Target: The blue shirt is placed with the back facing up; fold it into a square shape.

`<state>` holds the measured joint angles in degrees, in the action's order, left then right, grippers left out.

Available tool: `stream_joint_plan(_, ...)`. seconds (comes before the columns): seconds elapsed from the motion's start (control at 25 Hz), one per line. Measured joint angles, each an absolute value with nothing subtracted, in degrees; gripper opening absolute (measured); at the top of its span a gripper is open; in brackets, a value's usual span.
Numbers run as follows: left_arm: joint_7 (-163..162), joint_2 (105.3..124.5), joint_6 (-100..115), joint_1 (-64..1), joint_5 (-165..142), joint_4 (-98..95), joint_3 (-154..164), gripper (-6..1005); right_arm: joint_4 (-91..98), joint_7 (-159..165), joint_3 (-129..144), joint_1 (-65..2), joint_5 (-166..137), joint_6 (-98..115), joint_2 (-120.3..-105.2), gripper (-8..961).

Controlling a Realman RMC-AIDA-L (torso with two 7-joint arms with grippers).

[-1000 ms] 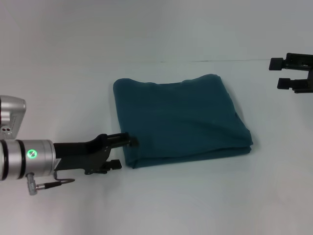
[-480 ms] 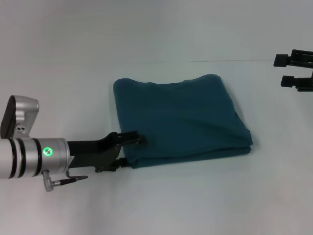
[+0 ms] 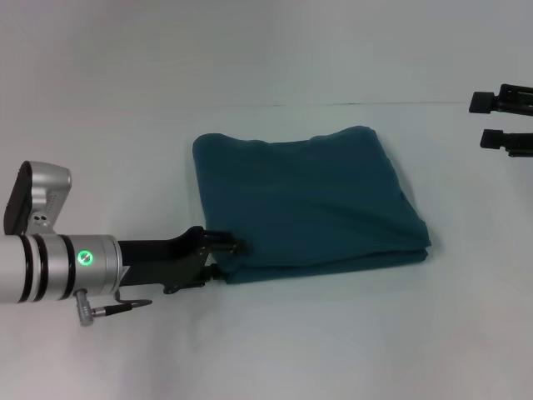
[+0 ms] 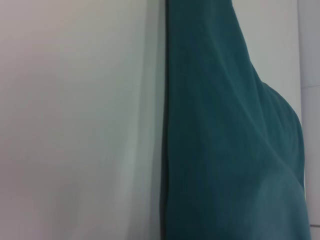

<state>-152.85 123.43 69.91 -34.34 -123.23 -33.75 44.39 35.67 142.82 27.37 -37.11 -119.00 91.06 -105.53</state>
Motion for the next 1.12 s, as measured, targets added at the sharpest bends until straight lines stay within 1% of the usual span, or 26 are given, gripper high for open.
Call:
stream_joint_plan(0.16, -152.84, 123.39, 69.93, -34.21, -123.23, -33.75, 44.39, 590, 35.52, 142.82, 26.77, -37.02, -119.00, 91.06, -105.46, 887)
stream_joint_plan(0.36, -152.78, 123.32, 70.05, -34.16, -123.31, -33.75, 45.06, 356, 34.93, 142.82, 26.52, -37.00, -119.00, 91.06, -105.27, 887)
stream_joint_plan(0.68, -151.80, 123.22, 70.69, -33.70, -123.31, -33.76, 45.08, 144, 34.89, 143.16, 25.98, -37.00, -119.00, 91.06, -105.25, 886)
stream_joint_plan(0.92, -150.29, 123.07, 72.72, -32.57, -123.31, -34.47, 44.54, 60, 34.89, 143.67, 25.97, -37.00, -119.00, 91.06, -105.17, 886)
stream_joint_plan(1.12, -150.04, 122.67, 74.99, -30.36, -123.31, -36.45, 44.15, 61, 34.89, 144.12, 25.91, -37.00, -119.00, 91.06, -105.17, 886)
